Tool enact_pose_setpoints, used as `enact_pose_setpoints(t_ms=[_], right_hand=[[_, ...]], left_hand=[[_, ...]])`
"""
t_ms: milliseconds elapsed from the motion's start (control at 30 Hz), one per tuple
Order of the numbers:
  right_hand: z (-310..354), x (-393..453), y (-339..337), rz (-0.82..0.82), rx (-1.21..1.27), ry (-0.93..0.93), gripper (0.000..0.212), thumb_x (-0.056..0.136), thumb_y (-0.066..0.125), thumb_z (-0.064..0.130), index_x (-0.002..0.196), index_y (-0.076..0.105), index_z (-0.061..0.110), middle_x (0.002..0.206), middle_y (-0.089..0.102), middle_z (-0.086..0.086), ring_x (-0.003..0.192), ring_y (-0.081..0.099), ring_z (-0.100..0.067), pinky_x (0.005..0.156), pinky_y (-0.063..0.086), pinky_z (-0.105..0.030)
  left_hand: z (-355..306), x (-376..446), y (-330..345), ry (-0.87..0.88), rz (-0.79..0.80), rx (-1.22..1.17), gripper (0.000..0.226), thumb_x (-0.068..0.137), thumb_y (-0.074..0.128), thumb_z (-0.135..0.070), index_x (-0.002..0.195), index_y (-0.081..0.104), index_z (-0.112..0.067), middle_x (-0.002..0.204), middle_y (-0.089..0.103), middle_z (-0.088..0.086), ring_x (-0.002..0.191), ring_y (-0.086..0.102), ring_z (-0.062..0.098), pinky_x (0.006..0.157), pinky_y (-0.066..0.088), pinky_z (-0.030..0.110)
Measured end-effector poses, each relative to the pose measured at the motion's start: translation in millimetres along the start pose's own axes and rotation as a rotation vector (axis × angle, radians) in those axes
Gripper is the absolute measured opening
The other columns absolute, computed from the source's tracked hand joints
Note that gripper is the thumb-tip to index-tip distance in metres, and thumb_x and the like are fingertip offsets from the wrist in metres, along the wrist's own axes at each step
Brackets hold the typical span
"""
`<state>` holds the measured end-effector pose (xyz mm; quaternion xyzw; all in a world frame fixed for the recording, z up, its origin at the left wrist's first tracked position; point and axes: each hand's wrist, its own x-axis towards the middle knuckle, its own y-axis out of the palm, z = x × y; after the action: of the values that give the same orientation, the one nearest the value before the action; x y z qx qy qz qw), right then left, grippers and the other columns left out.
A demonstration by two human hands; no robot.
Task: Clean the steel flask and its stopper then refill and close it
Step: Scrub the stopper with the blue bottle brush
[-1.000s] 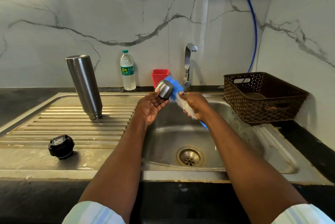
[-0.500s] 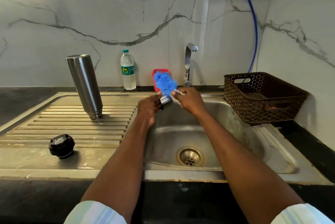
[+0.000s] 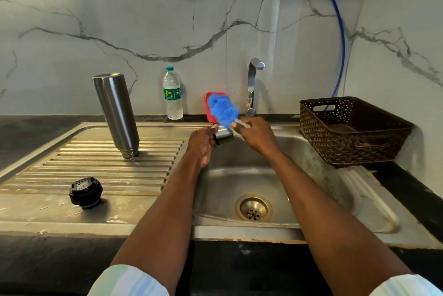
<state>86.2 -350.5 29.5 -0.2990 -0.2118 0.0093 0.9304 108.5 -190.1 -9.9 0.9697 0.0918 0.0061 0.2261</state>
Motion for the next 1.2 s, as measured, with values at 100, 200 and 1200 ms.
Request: enact_pose_setpoints(t_ms=[100, 200, 1200], right_hand=[[6.3, -4.1, 5.0, 0.076, -0.022, -0.030, 0.020, 0.092, 0.064, 0.036, 0.076, 0.069, 0.024, 0.067, 0.061, 0.008, 0.056, 0.051, 0.002, 0.051, 0.035, -0.019], [-0.1, 3.7, 3.4, -0.082, -0.054, 0.057, 0.021, 0.093, 0.061, 0.035, 0.083, 0.070, 0.020, 0.082, 0.067, -0.006, 0.071, 0.058, -0.019, 0.060, 0.036, -0.027], [-3.9, 2.5, -1.9, 0.293, 0.478, 0.574, 0.030, 0.099, 0.053, 0.033, 0.101, 0.064, 0.005, 0.079, 0.065, -0.012, 0.059, 0.054, -0.021, 0.051, 0.041, -0.028]], left_hand=[[1.4, 1.1, -3.3, 0.008, 0.001, 0.031, 0.011, 0.092, 0.059, -0.002, 0.100, 0.067, -0.001, 0.102, 0.073, 0.018, 0.096, 0.069, 0.030, 0.091, 0.055, 0.041], [-1.2, -6.3, -0.7, 0.007, 0.072, -0.025, 0.012, 0.094, 0.056, 0.000, 0.103, 0.064, 0.002, 0.100, 0.072, 0.018, 0.088, 0.071, 0.026, 0.076, 0.061, 0.032], [-5.9, -13.0, 6.1, 0.188, 0.017, -0.172, 0.007, 0.097, 0.058, -0.007, 0.102, 0.063, -0.008, 0.096, 0.068, 0.009, 0.088, 0.066, 0.020, 0.074, 0.055, 0.025]])
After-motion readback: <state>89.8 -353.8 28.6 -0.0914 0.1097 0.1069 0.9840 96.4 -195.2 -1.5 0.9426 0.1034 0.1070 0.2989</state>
